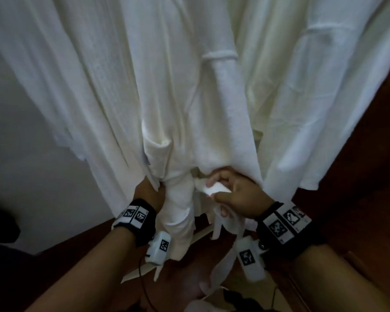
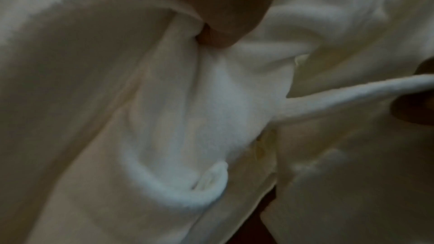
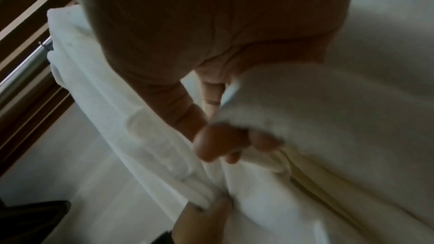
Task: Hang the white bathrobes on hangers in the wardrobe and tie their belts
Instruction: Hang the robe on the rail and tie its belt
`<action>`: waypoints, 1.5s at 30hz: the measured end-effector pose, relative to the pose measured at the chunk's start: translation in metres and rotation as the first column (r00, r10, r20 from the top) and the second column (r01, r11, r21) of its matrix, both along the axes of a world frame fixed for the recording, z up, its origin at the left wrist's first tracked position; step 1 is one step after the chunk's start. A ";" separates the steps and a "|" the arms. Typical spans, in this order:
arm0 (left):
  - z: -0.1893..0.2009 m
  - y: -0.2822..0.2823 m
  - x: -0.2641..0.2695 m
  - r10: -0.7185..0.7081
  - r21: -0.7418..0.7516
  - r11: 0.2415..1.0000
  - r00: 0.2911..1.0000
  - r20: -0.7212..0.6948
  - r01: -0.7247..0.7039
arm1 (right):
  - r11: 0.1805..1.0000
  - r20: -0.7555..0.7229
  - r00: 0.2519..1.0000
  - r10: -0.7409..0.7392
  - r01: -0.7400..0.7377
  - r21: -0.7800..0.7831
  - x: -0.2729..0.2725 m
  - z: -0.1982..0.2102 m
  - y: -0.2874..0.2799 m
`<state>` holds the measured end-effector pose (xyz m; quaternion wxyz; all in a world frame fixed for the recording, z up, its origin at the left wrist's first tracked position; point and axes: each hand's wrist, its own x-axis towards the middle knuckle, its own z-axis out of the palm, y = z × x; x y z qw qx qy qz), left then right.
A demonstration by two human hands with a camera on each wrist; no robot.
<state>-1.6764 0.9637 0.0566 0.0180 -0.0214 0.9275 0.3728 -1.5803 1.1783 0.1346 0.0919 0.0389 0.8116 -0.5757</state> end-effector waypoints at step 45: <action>0.038 -0.143 -0.009 -0.442 0.289 0.804 0.848 -0.293 0.519 | 0.794 -0.053 0.939 -0.340 0.317 0.519 -0.025 -0.085 -0.161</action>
